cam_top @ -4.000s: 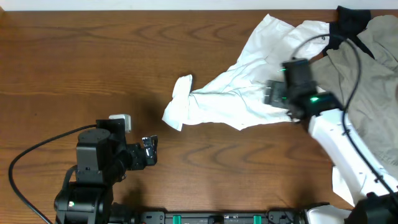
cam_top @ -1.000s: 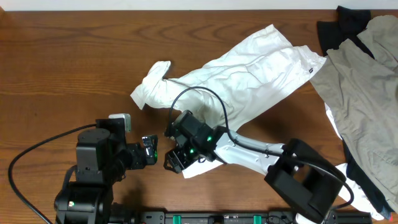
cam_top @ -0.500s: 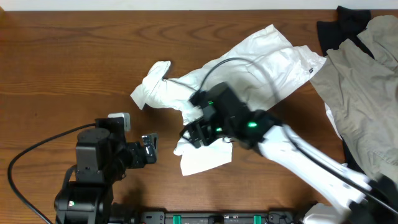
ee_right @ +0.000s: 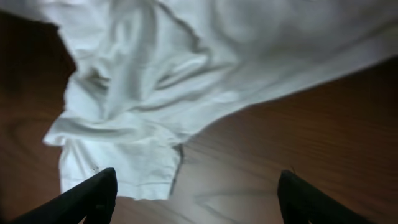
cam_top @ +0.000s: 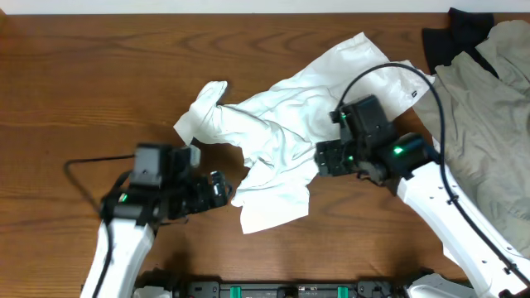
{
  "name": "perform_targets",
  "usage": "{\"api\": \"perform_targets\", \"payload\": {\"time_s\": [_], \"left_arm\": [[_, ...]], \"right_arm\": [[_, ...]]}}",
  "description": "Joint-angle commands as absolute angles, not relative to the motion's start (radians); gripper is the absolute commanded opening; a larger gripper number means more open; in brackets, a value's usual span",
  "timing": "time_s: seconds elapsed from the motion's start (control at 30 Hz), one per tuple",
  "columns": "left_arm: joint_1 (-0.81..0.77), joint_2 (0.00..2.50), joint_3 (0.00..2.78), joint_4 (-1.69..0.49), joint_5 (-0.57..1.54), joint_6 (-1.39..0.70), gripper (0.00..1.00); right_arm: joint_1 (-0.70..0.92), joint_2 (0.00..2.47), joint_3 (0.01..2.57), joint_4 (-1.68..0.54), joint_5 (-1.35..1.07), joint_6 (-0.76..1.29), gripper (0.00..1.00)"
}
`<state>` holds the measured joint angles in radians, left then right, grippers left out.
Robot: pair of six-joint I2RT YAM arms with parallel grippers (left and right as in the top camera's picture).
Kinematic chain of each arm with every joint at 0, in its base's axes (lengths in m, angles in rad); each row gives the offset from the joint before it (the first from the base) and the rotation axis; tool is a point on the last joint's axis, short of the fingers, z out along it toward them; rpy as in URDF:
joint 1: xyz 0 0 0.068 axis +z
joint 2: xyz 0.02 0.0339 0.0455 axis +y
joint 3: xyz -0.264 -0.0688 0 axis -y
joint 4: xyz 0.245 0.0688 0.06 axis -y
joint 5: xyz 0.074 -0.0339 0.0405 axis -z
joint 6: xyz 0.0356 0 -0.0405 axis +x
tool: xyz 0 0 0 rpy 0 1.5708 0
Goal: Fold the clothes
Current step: 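Grasp the shirt's left edge with the left gripper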
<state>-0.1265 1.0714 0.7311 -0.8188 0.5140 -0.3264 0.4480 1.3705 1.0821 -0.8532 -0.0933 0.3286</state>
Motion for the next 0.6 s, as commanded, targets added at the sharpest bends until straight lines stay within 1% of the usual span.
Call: {"api": "perform_targets", "payload": {"time_s": [0.0,0.13,0.3,0.57], "left_arm": [[-0.161,1.190,0.723,-0.805,0.551,-0.408,0.98],[-0.213,1.336,0.723,-0.783,0.551,-0.488,0.98],[-0.247,1.467,0.723,-0.717,0.551,-0.540,0.98],[-0.249,1.555,0.723,-0.573,0.562,-0.603,0.99]], "right_arm": [[0.429,1.368,1.084,-0.864,-0.071,0.336,0.81],[0.429,1.368,1.084,-0.869,-0.071,0.336,0.81],[0.429,1.368,1.084,-0.888,-0.071,0.336,0.81],[0.429,1.368,1.084,-0.925,-0.067,0.336,0.81]]}}
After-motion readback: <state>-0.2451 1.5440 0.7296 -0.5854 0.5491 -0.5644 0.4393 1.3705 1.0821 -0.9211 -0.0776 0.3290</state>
